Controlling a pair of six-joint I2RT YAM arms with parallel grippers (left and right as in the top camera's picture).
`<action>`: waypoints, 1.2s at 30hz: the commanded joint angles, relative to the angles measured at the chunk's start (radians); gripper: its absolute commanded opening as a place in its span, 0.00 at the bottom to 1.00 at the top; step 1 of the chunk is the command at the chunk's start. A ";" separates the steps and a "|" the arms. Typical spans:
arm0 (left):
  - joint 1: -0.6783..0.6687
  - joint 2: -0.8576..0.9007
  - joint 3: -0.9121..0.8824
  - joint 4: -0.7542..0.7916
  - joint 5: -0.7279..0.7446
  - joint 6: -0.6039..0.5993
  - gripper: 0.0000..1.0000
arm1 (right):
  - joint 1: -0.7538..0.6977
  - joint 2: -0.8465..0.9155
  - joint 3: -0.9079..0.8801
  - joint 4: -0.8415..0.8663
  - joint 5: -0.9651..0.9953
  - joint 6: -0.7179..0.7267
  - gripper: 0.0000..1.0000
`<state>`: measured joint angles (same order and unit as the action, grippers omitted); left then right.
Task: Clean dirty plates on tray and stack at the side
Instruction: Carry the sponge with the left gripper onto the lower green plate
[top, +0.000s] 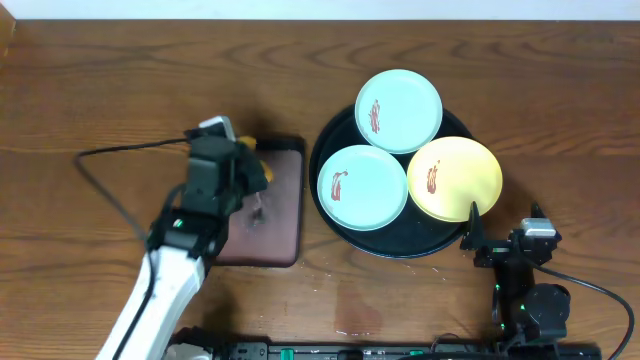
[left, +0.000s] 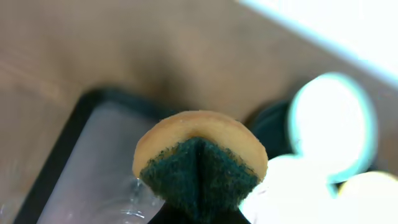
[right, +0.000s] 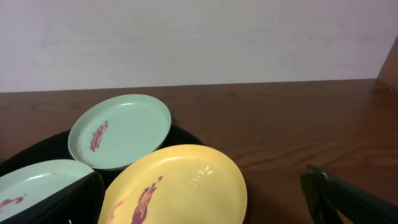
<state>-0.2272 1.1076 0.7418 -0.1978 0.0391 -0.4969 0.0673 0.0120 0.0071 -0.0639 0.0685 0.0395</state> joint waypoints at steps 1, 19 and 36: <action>-0.003 -0.174 0.055 0.021 0.006 0.010 0.08 | -0.008 -0.005 -0.002 -0.004 0.010 -0.014 0.99; -0.003 0.068 -0.089 0.180 -0.040 0.222 0.07 | -0.008 -0.005 -0.002 -0.004 0.009 -0.014 0.99; -0.003 -0.245 -0.119 0.143 -0.018 0.242 0.07 | -0.008 -0.005 -0.002 -0.004 0.010 -0.014 0.99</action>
<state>-0.2283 0.7727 0.6857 -0.0288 0.0715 -0.2790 0.0673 0.0120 0.0071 -0.0643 0.0681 0.0395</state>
